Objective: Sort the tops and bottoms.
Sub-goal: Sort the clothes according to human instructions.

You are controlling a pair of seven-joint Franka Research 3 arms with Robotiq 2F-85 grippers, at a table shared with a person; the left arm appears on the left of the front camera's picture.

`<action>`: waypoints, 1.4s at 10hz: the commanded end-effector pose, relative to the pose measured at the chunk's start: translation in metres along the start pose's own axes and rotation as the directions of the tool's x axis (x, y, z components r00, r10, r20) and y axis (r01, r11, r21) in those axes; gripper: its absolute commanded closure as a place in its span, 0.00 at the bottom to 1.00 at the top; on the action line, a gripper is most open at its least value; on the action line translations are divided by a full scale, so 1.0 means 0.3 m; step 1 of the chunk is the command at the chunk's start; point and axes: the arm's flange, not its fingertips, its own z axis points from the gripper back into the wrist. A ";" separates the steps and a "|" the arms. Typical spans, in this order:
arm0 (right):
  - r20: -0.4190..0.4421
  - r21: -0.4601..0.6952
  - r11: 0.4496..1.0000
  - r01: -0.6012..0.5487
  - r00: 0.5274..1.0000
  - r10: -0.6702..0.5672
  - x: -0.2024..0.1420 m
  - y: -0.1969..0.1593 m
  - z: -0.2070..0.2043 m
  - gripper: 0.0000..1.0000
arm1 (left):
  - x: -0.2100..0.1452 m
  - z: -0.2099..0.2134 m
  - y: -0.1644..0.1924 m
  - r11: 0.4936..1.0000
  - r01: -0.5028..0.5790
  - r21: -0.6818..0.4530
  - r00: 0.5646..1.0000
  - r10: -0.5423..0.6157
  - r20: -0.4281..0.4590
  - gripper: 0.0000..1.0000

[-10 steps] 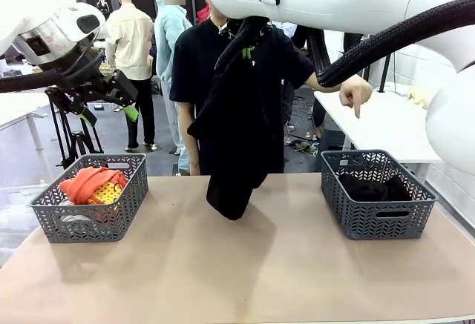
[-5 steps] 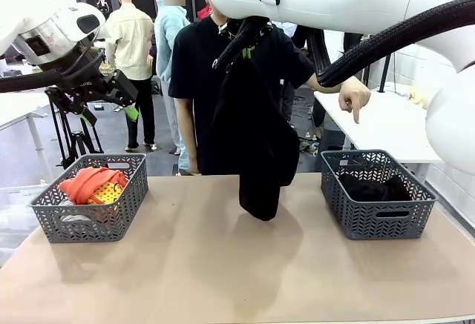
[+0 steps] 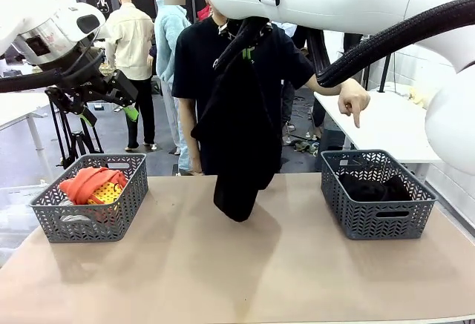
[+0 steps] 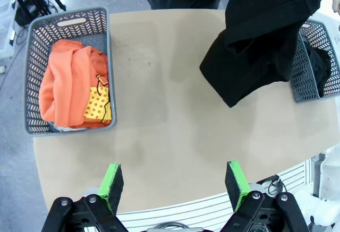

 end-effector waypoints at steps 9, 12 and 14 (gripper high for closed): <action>0.004 0.002 0.991 0.135 0.991 -0.135 0.257 -0.665 0.404 1.00 | -0.001 0.004 0.009 1.000 0.003 -0.006 1.000 -0.003 0.000 0.00; 0.046 -0.015 0.989 0.149 0.988 -0.148 0.222 -0.652 0.388 1.00 | -0.001 0.004 0.009 1.000 0.003 -0.006 1.000 -0.003 0.000 0.00; 0.046 -0.015 0.989 0.149 0.988 -0.148 0.222 -0.652 0.388 1.00 | -0.001 0.004 0.009 1.000 0.003 -0.006 1.000 -0.003 0.000 0.00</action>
